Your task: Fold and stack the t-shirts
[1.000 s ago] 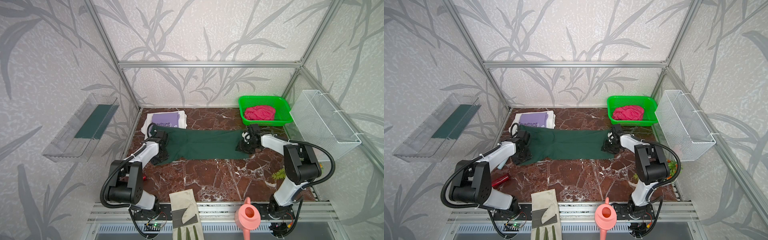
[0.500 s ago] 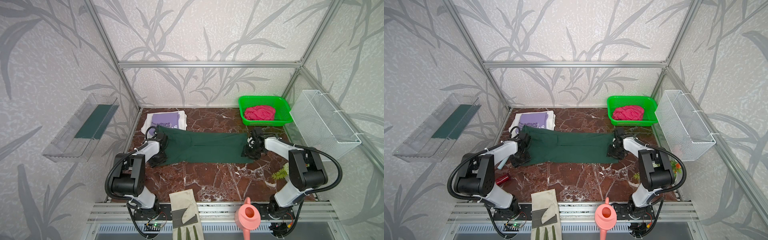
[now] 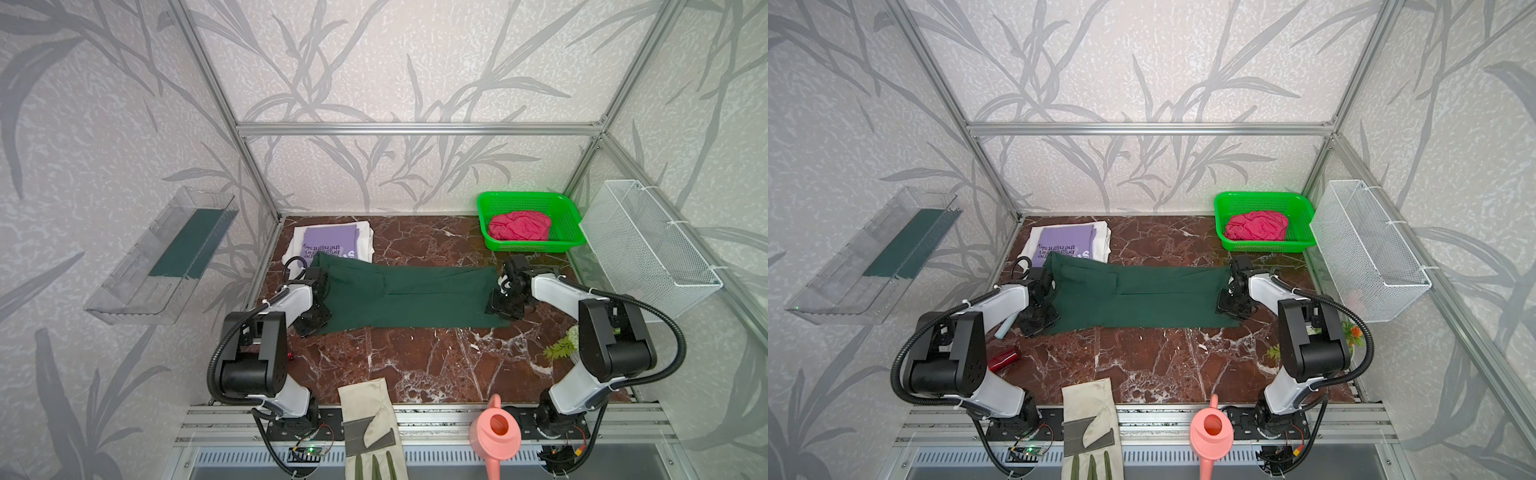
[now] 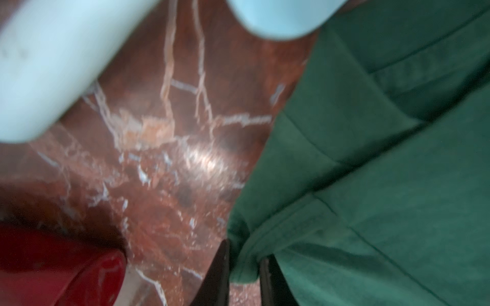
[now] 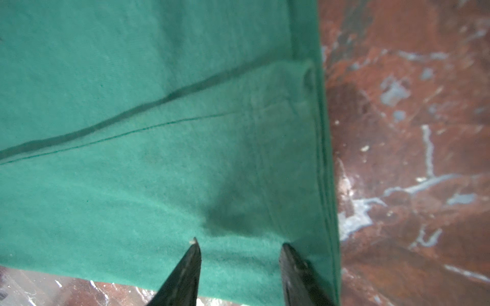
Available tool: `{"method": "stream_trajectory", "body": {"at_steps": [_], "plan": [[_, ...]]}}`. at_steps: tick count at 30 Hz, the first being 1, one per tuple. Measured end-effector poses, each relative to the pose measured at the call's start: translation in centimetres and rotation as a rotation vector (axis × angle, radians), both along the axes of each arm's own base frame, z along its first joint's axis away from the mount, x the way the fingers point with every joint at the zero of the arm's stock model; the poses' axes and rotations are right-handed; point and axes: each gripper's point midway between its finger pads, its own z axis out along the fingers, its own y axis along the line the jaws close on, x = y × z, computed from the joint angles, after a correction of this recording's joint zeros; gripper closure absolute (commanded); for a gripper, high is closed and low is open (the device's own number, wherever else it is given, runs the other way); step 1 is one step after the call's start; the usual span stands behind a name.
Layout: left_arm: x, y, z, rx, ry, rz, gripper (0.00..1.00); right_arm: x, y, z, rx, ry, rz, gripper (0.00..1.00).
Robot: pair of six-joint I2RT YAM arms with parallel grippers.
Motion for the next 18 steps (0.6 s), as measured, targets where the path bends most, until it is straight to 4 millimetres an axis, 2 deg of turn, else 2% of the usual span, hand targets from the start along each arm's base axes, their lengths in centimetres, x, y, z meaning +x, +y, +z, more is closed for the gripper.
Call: {"method": "stream_trajectory", "body": {"at_steps": [8,11,15,17,18], "plan": [[-2.2,-0.2,0.1,-0.088,0.007,0.1,0.78,-3.4,-2.3,-0.1,-0.064,0.039,-0.044,0.49],[-3.2,0.0,1.3,-0.077,-0.006,0.106,0.78,-4.7,-3.7,0.0,-0.121,0.071,-0.058,0.49],[-1.9,0.1,4.7,-0.055,-0.118,0.073,0.76,-5.7,-5.3,1.1,-0.21,0.1,-0.05,0.49],[-0.2,-0.6,6.7,-0.056,-0.188,0.018,0.75,-5.2,-5.2,2.9,-0.241,0.07,-0.027,0.49],[0.9,-1.4,7.8,-0.063,-0.227,-0.021,0.73,-4.3,-4.6,4.4,-0.248,0.026,-0.006,0.49]]}}
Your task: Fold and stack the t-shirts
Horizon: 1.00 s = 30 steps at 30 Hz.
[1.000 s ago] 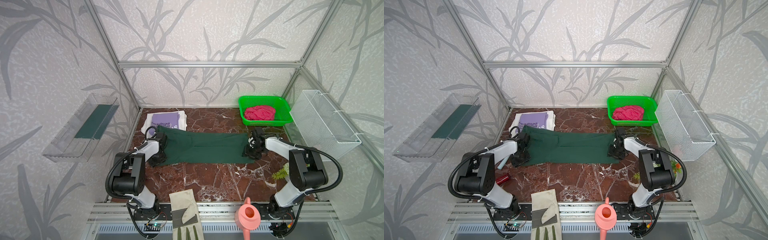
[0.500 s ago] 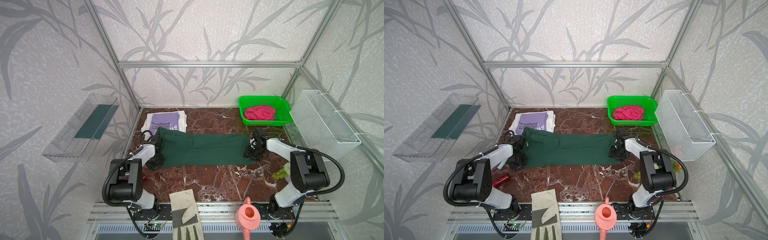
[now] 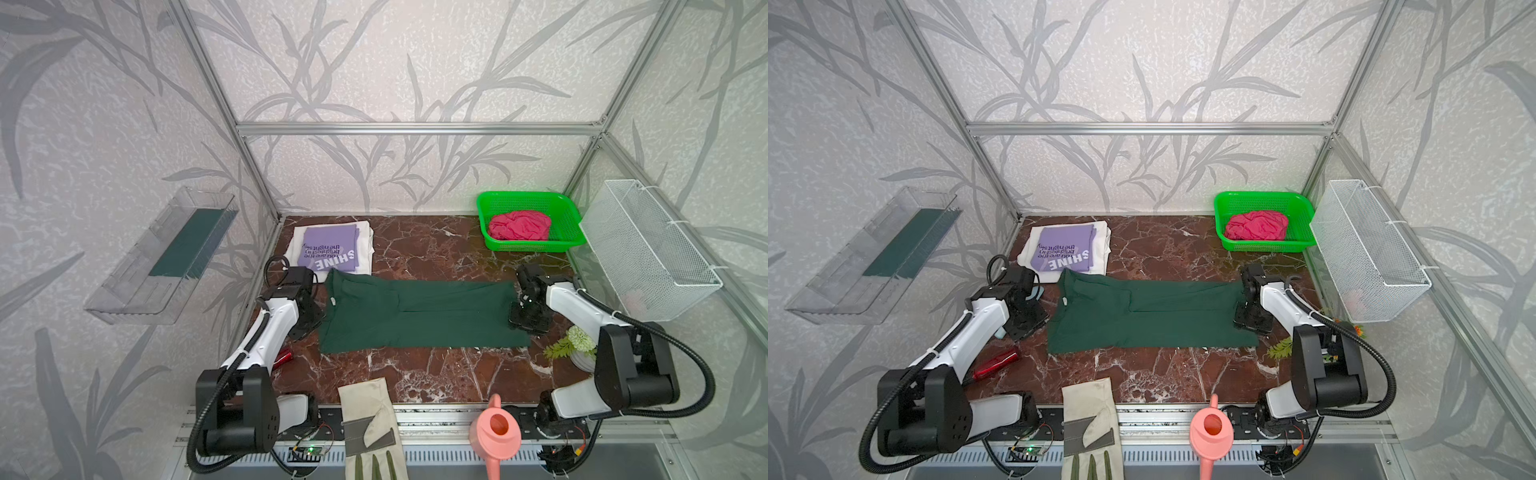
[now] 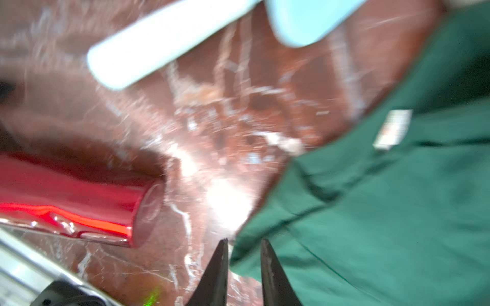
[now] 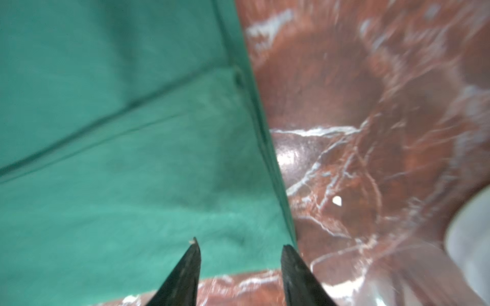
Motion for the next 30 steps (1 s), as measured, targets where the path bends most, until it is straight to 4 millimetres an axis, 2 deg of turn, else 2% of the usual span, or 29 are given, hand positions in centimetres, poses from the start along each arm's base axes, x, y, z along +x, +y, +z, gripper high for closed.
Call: {"method": "stream_trajectory", "body": {"at_steps": [4,6,7,9,12,15,18,22,26,30], "plan": [[4.2,-4.7,3.2,-0.045,-0.133,-0.175,0.71,4.0,3.4,5.7,0.051,-0.19,0.093,0.49],[5.9,-7.0,3.2,-0.069,-0.146,-0.24,0.71,5.8,5.5,7.1,0.098,-0.246,0.138,0.49],[6.8,-8.0,2.8,-0.073,-0.138,-0.267,0.7,6.5,6.5,7.2,0.122,-0.251,0.161,0.49],[8.1,-9.7,1.3,-0.073,-0.102,-0.308,0.7,7.9,8.3,6.2,0.152,-0.229,0.197,0.49],[9.1,-11.4,-1.8,-0.06,-0.026,-0.347,0.7,9.7,10.6,2.7,0.185,-0.159,0.229,0.49],[9.0,-12.2,-4.1,-0.046,0.037,-0.365,0.71,9.9,11.7,-0.9,0.206,-0.086,0.236,0.49],[8.8,-12.7,-5.7,-0.037,0.081,-0.372,0.71,9.3,11.7,-3.0,0.205,-0.037,0.221,0.49],[8.3,-13.2,-7.0,-0.033,0.119,-0.375,0.71,8.9,10.4,-4.3,0.197,-0.006,0.173,0.5],[8.3,-13.6,-7.3,-0.029,0.119,-0.379,0.71,9.1,8.3,-4.4,0.234,-0.023,0.105,0.5],[8.2,-15.2,-7.4,-0.022,0.115,-0.404,0.71,8.7,5.6,-4.5,0.239,-0.034,0.042,0.5]]}}
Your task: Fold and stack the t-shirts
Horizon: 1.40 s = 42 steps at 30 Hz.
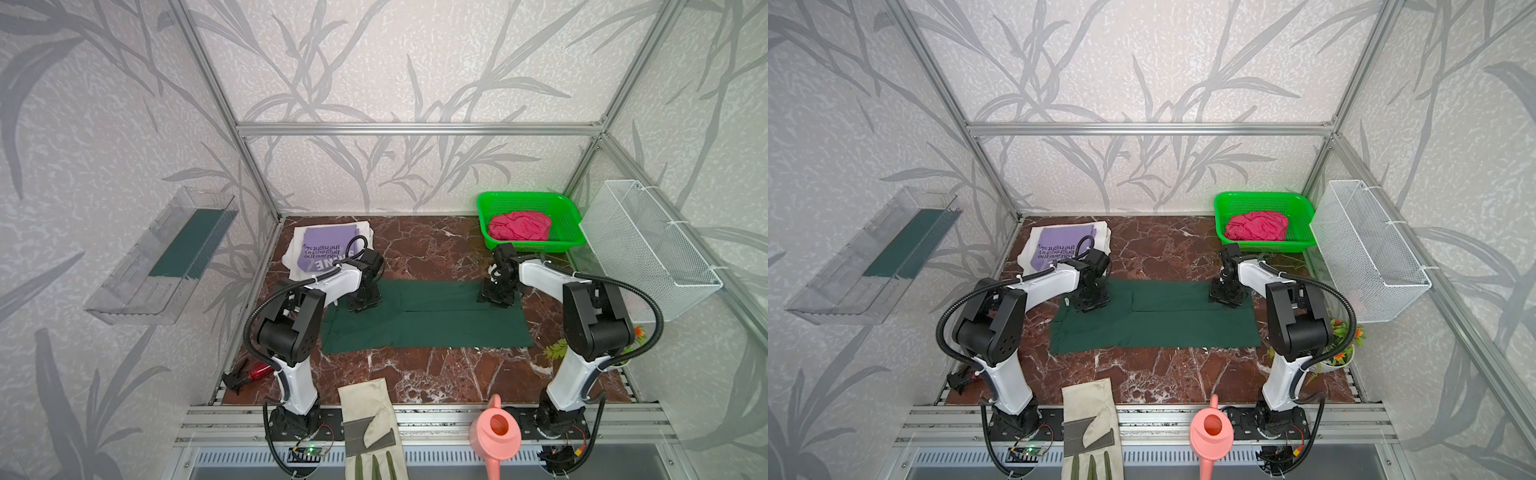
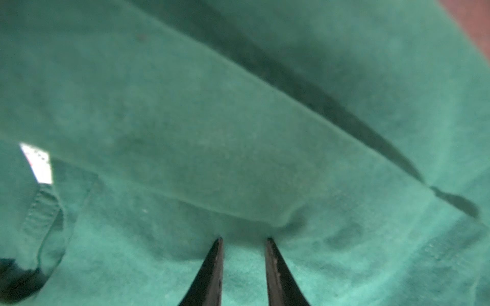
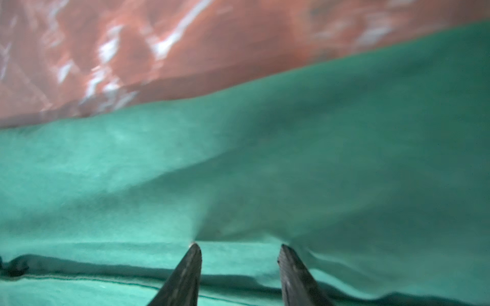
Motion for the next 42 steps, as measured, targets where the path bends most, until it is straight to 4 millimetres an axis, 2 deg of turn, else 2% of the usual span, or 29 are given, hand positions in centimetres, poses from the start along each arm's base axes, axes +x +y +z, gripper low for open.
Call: {"method": "stream_trajectory", "body": {"at_steps": [6,9,15,20,26,28,33,37,40,42], "plan": [[1.0,-5.0,0.0,-0.016,-0.02,-0.068,0.72,-0.2,-3.7,0.0,0.008,-0.012,-0.087,0.5],[2.0,-7.9,0.1,-0.041,-0.032,-0.107,0.72,-0.4,-4.6,0.0,0.015,-0.015,-0.106,0.51],[5.8,-12.3,0.4,-0.079,-0.046,-0.162,0.72,-0.8,-4.0,0.0,0.043,-0.028,-0.083,0.51],[11.0,-14.7,0.6,-0.093,-0.081,-0.197,0.71,-1.1,-2.5,0.0,0.018,-0.041,-0.027,0.52],[18.5,-15.8,1.0,-0.12,-0.173,-0.26,0.69,-2.7,1.1,0.1,0.057,-0.036,0.071,0.52],[20.4,-15.7,1.0,-0.137,-0.217,-0.278,0.68,-3.3,3.0,0.2,0.077,-0.027,0.117,0.52],[22.9,-14.2,1.2,-0.206,-0.257,-0.255,0.65,-5.7,9.0,0.3,0.15,0.011,0.243,0.52],[25.7,-12.7,1.5,-0.28,-0.318,-0.245,0.58,-8.2,14.5,0.4,0.253,0.047,0.341,0.52],[27.9,-12.7,1.9,-0.344,-0.394,-0.249,0.54,-10.5,18.1,0.6,0.306,0.077,0.411,0.52],[29.1,-12.7,2.2,-0.377,-0.437,-0.251,0.52,-12.0,19.7,0.6,0.327,0.095,0.447,0.52]]}}
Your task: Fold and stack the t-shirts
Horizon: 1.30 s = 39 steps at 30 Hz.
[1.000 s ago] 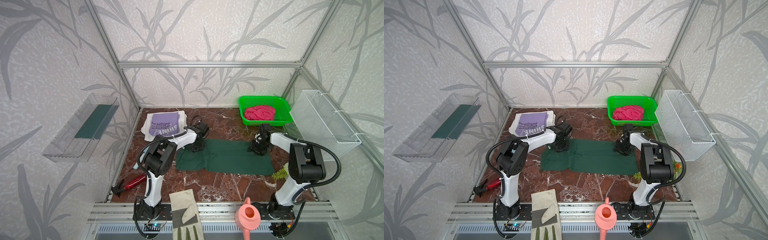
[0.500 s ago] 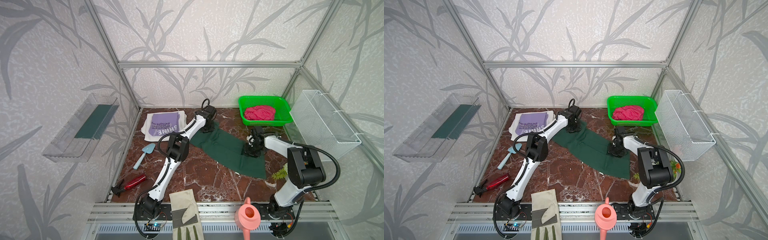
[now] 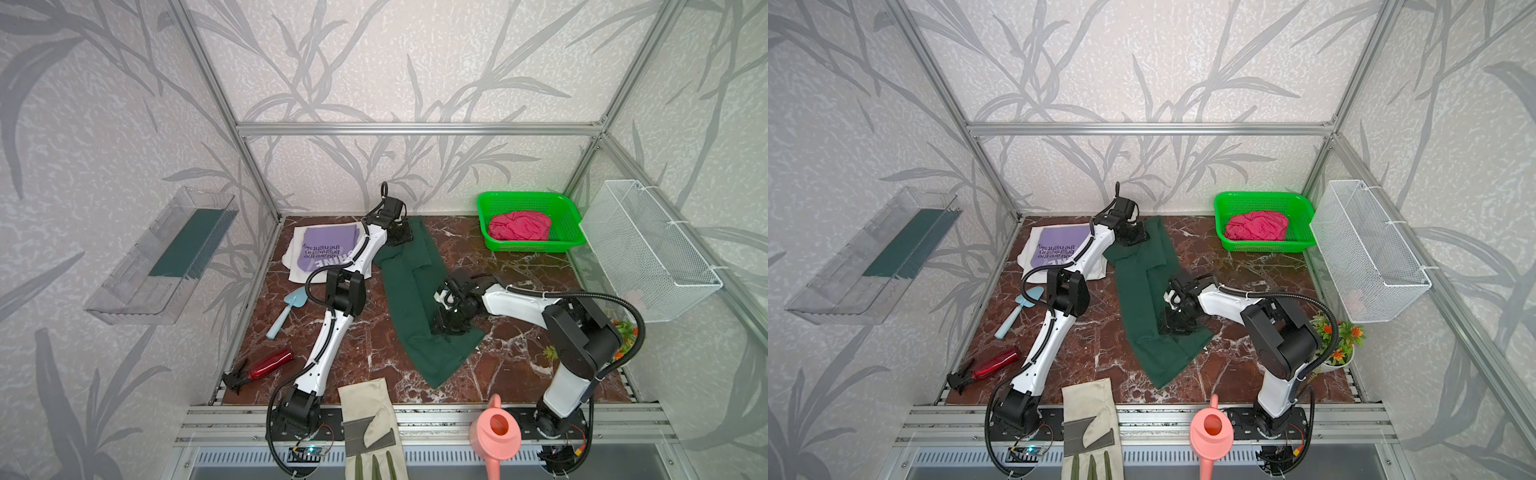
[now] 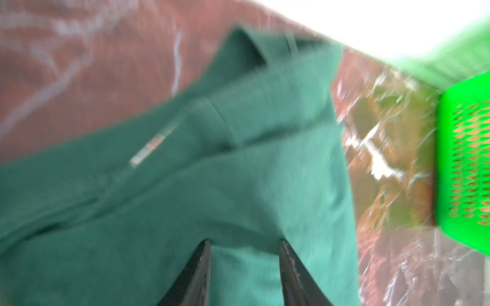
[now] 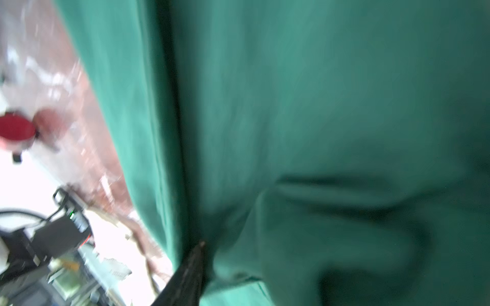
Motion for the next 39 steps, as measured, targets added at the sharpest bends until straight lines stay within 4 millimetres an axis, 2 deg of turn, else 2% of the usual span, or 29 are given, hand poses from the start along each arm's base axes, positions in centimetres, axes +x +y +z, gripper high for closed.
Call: {"method": "stream_trajectory", "body": {"at_steps": [5,7,12,15,18,21,23,24,25,28,32,35,37,39], "plan": [[2.2,-2.3,0.5,-0.099,-0.123,-0.05,0.48,-2.0,2.3,0.1,0.031,0.046,0.027,0.52],[2.8,-3.3,0.9,-0.116,-0.175,-0.07,0.46,-2.0,2.5,0.3,0.031,0.05,0.024,0.52],[3.7,-3.7,3.0,-0.105,-0.282,-0.106,0.45,-1.5,2.1,1.1,-0.017,0.028,0.015,0.52],[3.5,-3.1,5.0,-0.068,-0.305,-0.131,0.45,-1.0,1.5,3.2,-0.026,-0.036,0.008,0.52],[1.7,-1.7,7.7,-0.001,-0.263,-0.135,0.45,-0.4,0.6,6.2,-0.025,-0.128,-0.009,0.51],[-1.9,0.3,11.3,0.058,-0.187,-0.118,0.47,0.2,-0.6,7.8,-0.042,-0.187,-0.036,0.51],[-5.5,1.4,13.1,0.085,-0.131,-0.116,0.48,0.2,-1.5,7.4,-0.061,-0.199,-0.05,0.52],[-7.2,1.6,13.5,0.097,-0.109,-0.116,0.48,-0.1,-2.0,6.9,-0.073,-0.192,-0.052,0.52],[-9.6,2.1,13.2,0.12,-0.074,-0.115,0.48,-0.5,-2.5,6.1,-0.091,-0.178,-0.053,0.52],[-17.1,2.3,11.2,0.166,0.036,-0.13,0.49,-2.0,-4.1,3.8,-0.142,-0.124,-0.054,0.53],[-26.3,2.2,5.5,0.217,0.2,-0.168,0.49,-4.0,-5.7,1.5,-0.18,-0.077,-0.052,0.55],[-30.3,2.6,1.9,0.261,0.287,-0.171,0.49,-5.1,-6.6,0.2,-0.199,-0.052,-0.054,0.56],[-31.7,3.1,0.4,0.279,0.318,-0.156,0.49,-5.6,-6.9,-0.4,-0.195,-0.043,-0.06,0.56],[-32.7,3.5,-0.3,0.291,0.332,-0.142,0.49,-5.7,-6.9,-0.3,-0.181,-0.052,-0.073,0.57]]}}
